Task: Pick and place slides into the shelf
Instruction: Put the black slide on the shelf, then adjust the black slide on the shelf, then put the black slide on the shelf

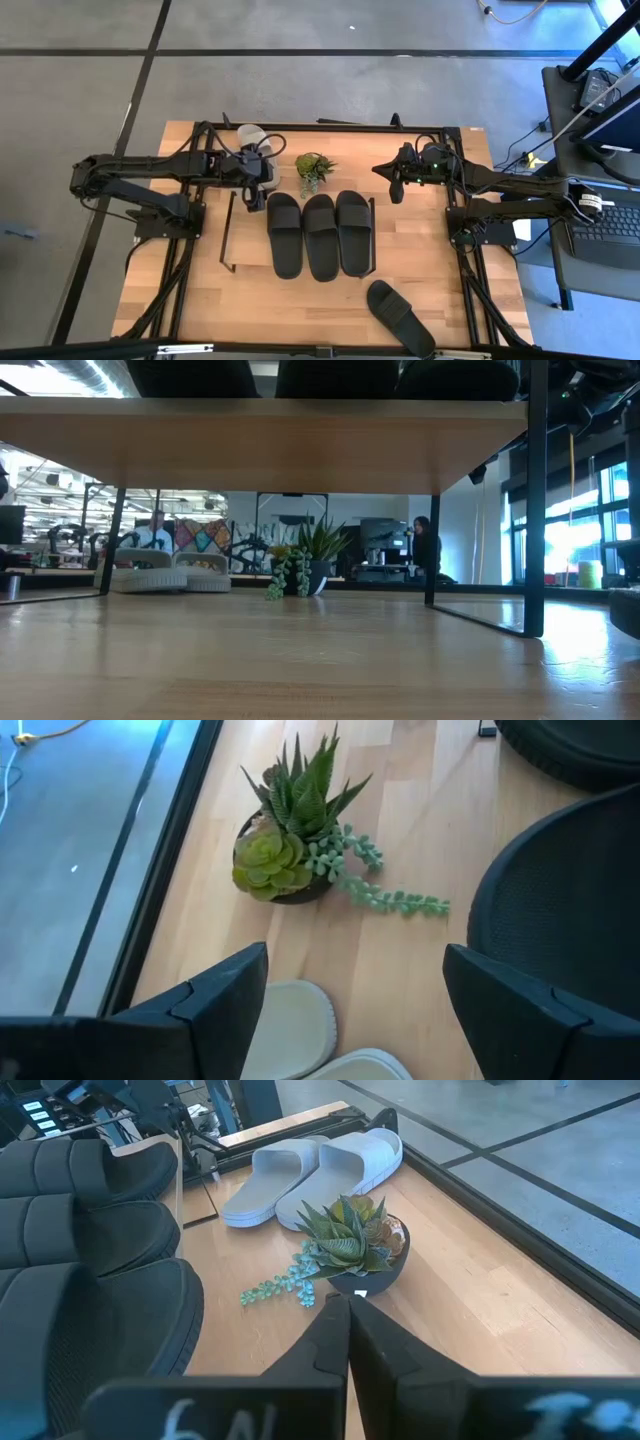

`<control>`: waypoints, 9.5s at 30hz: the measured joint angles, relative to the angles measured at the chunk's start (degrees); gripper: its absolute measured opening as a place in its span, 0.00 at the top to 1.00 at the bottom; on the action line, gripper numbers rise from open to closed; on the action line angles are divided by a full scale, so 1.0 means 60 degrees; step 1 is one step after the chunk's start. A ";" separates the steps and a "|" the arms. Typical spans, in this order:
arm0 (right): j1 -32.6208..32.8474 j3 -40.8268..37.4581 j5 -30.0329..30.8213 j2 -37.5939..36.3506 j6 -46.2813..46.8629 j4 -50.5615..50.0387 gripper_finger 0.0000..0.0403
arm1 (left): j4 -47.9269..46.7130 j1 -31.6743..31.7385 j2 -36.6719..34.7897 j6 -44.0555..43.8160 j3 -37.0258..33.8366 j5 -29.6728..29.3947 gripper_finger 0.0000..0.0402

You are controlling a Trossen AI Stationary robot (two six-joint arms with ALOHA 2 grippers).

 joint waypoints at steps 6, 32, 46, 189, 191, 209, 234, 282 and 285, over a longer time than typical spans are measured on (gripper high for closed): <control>0.0000 0.0003 0.0000 0.0000 0.0001 -0.0053 0.98 | 0.0023 -0.0111 0.0000 -0.0005 0.0000 0.0381 0.27; 0.0000 0.0004 0.0000 0.0000 0.0001 -0.0283 0.98 | 0.0431 -0.0390 -0.0029 0.0221 0.0006 0.1105 0.27; -0.0001 0.0006 -0.0501 -0.0004 -0.0090 0.0438 0.98 | 0.0448 -0.1014 -0.0262 0.0261 0.0659 0.1326 0.27; 1.1792 0.8444 0.5904 0.7410 0.9199 -1.2341 0.94 | 0.2451 -0.1956 -0.7235 0.0189 -0.3570 -0.1526 0.27; 1.1803 0.8030 0.5590 0.7413 0.9180 -1.1828 0.91 | 0.2503 -0.1956 -0.7238 0.0185 -0.3570 -0.1529 0.27; 1.1816 0.7032 0.3379 0.7413 0.9180 -0.8467 0.43 | 0.2484 -0.1956 -0.7235 -0.0076 -0.3570 -0.1526 0.27; 1.3391 0.7038 0.3323 0.7692 0.6175 -0.9400 0.42 | 0.2477 -0.1956 -0.7235 -0.0331 -0.3570 -0.1526 0.27; 1.3333 0.7042 0.3850 0.8586 0.6468 -0.8634 0.42 | 0.2476 -0.1956 -0.7235 -0.0311 -0.3566 -0.1526 0.27; 1.3336 0.7042 0.3840 0.8586 0.6433 -0.8272 0.42 | 0.2474 -0.1956 -0.7235 -0.0306 -0.3566 -0.1526 0.27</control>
